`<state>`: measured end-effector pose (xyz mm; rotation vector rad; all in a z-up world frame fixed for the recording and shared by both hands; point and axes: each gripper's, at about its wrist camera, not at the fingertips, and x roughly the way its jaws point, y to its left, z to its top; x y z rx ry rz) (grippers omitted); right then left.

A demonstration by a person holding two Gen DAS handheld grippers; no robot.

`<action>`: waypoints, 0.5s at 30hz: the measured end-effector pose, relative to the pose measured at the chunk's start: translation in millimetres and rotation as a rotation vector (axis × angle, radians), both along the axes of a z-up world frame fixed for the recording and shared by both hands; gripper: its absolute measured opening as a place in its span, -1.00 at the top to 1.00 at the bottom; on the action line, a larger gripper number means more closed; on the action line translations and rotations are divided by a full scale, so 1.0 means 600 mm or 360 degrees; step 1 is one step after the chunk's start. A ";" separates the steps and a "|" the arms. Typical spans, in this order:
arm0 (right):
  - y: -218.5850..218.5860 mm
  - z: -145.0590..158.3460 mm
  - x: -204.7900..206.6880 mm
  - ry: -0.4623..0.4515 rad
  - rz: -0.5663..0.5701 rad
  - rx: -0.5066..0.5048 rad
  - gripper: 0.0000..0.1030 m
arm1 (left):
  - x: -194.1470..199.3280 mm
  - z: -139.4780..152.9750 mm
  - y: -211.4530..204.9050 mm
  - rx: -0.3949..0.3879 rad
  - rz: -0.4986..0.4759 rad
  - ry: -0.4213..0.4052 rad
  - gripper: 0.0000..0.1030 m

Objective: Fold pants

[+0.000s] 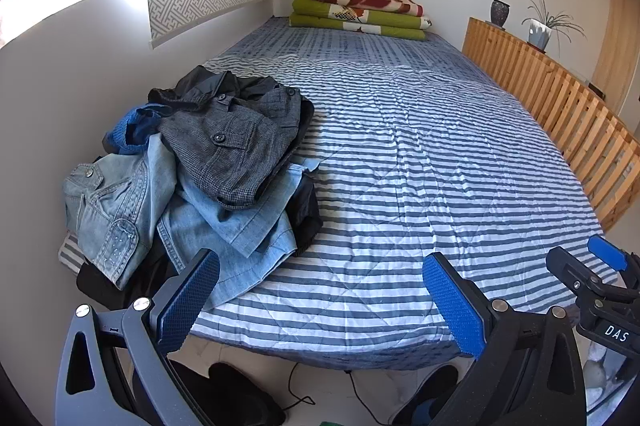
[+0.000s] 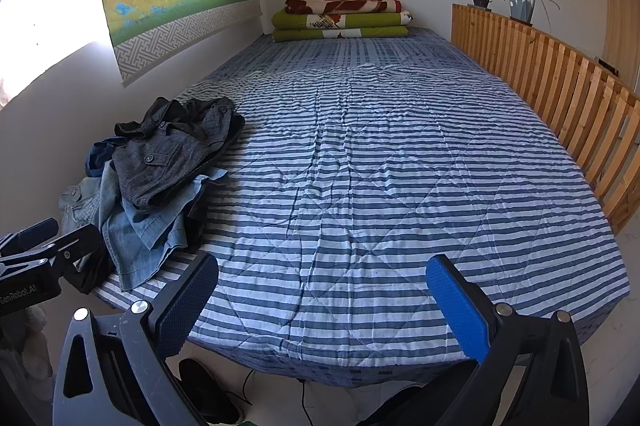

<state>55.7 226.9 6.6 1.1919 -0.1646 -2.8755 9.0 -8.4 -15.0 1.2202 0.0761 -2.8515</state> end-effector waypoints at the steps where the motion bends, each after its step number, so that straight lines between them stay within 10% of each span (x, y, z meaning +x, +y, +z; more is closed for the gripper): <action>1: -0.002 0.001 0.000 0.0001 0.0001 0.0004 -0.99 | 0.001 0.002 -0.001 -0.0004 0.0003 0.0006 -1.00; 15: -0.007 0.004 0.001 0.0013 0.0017 0.0029 -0.99 | 0.005 0.013 -0.002 -0.0010 0.0001 0.0037 -1.00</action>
